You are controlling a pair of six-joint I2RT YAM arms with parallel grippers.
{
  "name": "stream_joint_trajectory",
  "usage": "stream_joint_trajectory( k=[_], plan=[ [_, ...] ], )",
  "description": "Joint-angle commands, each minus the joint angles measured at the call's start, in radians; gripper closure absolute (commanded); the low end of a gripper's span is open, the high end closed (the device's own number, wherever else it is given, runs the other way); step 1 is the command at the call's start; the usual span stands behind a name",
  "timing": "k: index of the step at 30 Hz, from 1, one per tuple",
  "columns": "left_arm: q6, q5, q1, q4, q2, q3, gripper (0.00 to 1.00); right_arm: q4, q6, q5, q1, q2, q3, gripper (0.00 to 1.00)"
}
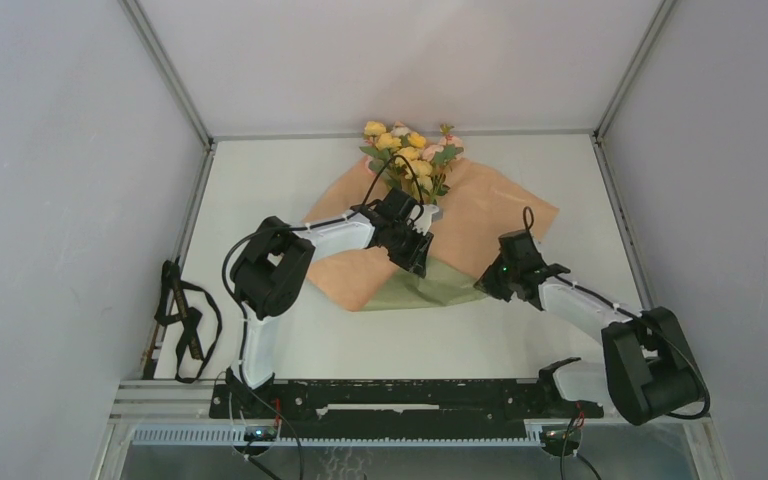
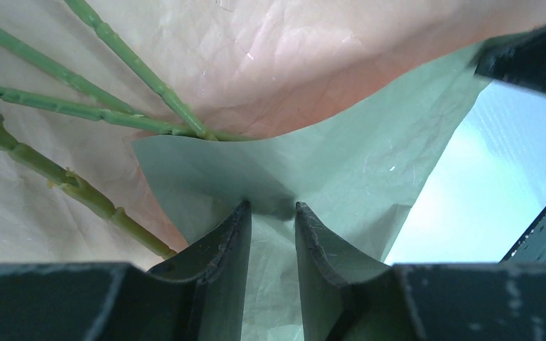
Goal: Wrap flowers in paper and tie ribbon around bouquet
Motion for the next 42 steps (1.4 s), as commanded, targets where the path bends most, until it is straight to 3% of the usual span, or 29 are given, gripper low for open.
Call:
stream_joint_trajectory(
  k=[1, 7, 12, 16, 20, 26, 35, 39, 42],
  plan=[
    [0.017, -0.056, 0.008, -0.033, -0.008, -0.040, 0.65, -0.045, -0.077, -0.012, -0.107, -0.026, 0.001, 1.00],
    [0.025, -0.069, 0.007, -0.033, -0.014, -0.041, 0.65, -0.124, -0.161, -0.032, -0.256, -0.168, -0.004, 1.00],
    [0.020, -0.063, 0.007, -0.033, -0.008, -0.040, 0.65, -0.108, -0.177, 0.018, -0.119, -0.305, 0.022, 1.00],
    [0.019, -0.063, 0.007, -0.033, -0.006, -0.040, 0.65, -0.043, -0.176, -0.036, 0.037, -0.226, 0.033, 1.00],
    [0.016, -0.063, 0.006, -0.036, -0.007, -0.041, 0.65, 0.053, -0.153, -0.195, 0.040, -0.014, 0.033, 1.00],
    [0.020, -0.067, 0.008, -0.035, -0.017, -0.049, 0.65, -0.014, -0.135, -0.213, -0.088, 0.101, -0.002, 1.00],
    [0.023, -0.070, 0.008, -0.032, -0.016, -0.046, 0.65, -0.156, -0.174, -0.135, -0.308, -0.134, -0.059, 1.00],
    [0.022, -0.065, 0.007, -0.029, -0.016, -0.049, 0.65, -0.193, -0.166, -0.131, -0.314, -0.212, -0.059, 1.00],
    [0.020, -0.064, 0.007, -0.028, -0.017, -0.049, 0.65, -0.203, -0.104, -0.119, -0.248, -0.257, -0.069, 0.75]
  ],
)
